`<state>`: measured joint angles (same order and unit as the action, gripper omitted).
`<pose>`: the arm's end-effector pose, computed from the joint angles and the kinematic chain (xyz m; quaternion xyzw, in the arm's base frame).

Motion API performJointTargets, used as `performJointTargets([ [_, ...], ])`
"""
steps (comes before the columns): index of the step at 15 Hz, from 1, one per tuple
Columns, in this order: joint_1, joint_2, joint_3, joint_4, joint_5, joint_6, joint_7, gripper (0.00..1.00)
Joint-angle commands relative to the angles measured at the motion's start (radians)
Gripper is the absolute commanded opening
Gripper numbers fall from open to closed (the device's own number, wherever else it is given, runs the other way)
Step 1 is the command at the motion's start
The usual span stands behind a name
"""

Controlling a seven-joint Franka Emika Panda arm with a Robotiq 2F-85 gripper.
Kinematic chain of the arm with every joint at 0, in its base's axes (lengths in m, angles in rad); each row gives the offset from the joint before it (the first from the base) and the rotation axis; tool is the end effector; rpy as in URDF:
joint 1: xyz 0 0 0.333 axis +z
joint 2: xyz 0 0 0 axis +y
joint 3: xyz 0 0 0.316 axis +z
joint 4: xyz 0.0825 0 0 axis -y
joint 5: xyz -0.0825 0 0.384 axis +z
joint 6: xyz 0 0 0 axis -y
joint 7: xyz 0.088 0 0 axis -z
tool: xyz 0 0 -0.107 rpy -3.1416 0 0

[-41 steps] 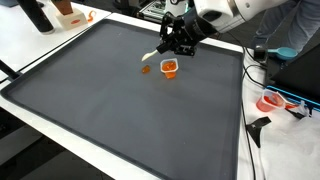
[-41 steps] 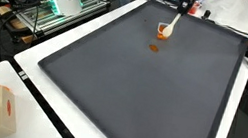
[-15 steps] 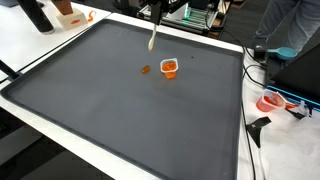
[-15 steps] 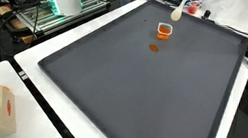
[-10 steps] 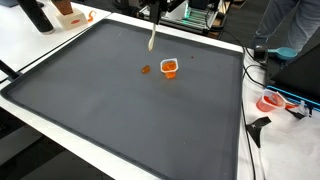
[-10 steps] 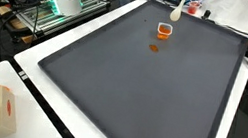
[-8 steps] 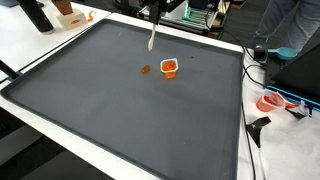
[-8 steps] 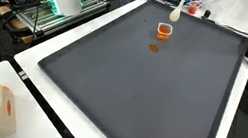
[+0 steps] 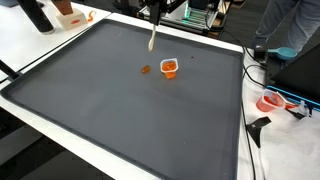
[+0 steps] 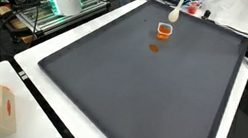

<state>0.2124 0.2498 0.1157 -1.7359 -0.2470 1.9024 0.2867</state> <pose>0.5963 0.1790 0.4280 0.9921 0.0642 -0.0078 0.1079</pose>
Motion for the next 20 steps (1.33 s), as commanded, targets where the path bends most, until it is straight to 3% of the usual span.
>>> performJointTargets([
  [1,0.002,0.001,-0.002,0.003,0.001,-0.003,0.000,0.03],
  [5,-0.044,-0.010,0.002,-0.034,0.122,0.062,-0.079,0.03],
  [12,-0.179,-0.014,0.017,-0.170,0.542,0.287,-0.454,0.03],
  [20,-0.274,-0.001,0.021,-0.257,0.931,0.271,-0.833,0.03],
])
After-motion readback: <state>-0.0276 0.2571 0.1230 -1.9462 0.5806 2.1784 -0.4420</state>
